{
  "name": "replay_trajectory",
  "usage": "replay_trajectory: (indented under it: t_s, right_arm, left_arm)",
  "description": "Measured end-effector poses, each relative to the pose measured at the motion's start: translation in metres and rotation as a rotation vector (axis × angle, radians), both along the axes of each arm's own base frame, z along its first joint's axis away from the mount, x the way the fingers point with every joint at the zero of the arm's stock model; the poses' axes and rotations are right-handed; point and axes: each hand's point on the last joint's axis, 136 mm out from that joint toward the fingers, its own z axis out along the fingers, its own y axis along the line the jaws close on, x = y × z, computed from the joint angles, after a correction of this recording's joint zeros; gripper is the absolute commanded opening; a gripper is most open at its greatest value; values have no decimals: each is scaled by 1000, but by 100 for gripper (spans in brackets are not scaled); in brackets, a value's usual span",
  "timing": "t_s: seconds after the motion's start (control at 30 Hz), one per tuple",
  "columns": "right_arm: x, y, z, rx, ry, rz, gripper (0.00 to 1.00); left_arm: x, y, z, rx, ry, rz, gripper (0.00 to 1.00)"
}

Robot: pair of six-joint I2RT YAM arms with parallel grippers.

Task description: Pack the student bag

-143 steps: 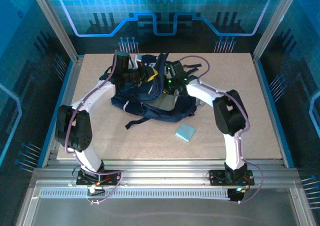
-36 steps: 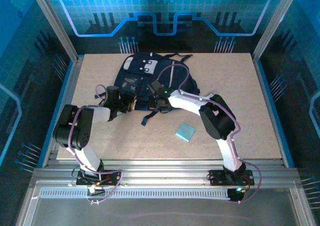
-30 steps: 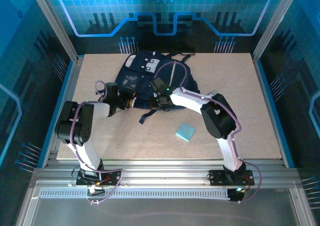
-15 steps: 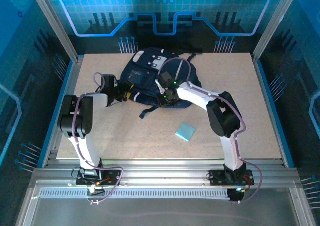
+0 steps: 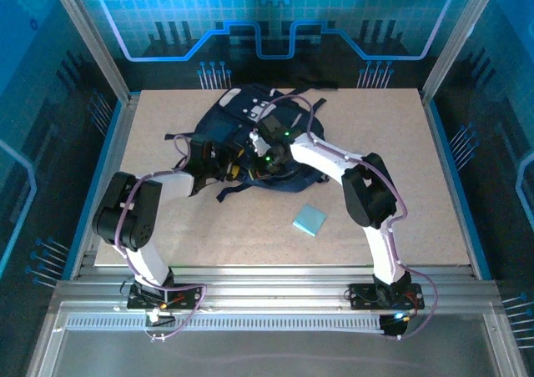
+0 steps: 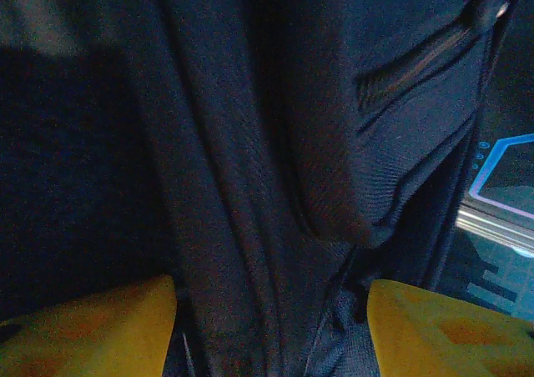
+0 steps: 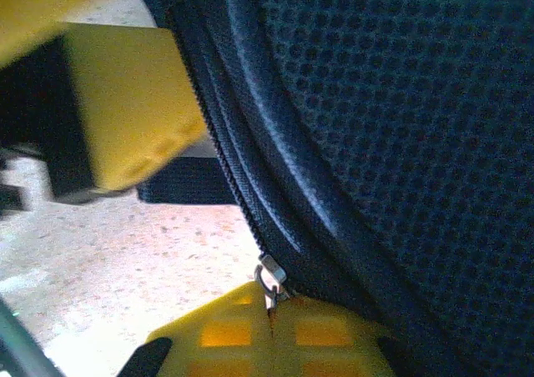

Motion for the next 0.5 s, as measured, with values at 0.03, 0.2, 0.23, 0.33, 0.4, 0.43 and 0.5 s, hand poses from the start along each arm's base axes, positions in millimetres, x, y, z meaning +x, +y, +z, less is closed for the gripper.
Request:
replay_trajectory:
  t_s: [0.03, 0.2, 0.23, 0.33, 0.4, 0.43, 0.5]
  right_arm:
    - [-1, 2, 0, 4, 4, -2, 0]
    - [-3, 5, 2, 23, 16, -4, 0]
    - [-3, 5, 1, 21, 15, -4, 0]
    - [-3, 2, -5, 5, 7, -3, 0]
    - [-4, -2, -10, -12, -3, 0, 0]
    - [-4, -5, -13, -22, -13, 1, 0]
    - [-5, -11, -14, -31, -33, -2, 0]
  left_arm:
    - [0, -1, -4, -3, 11, 4, 54]
    - [7, 2, -17, -5, 21, 39, 12]
    - [8, 2, -15, -7, 10, 40, 4]
    - [9, 2, -13, -7, -1, 38, 0]
    - [8, 2, -14, -2, 0, 33, 0]
    - [7, 1, -15, 2, 2, 25, 0]
    - [5, -2, -15, -1, 7, 11, 0]
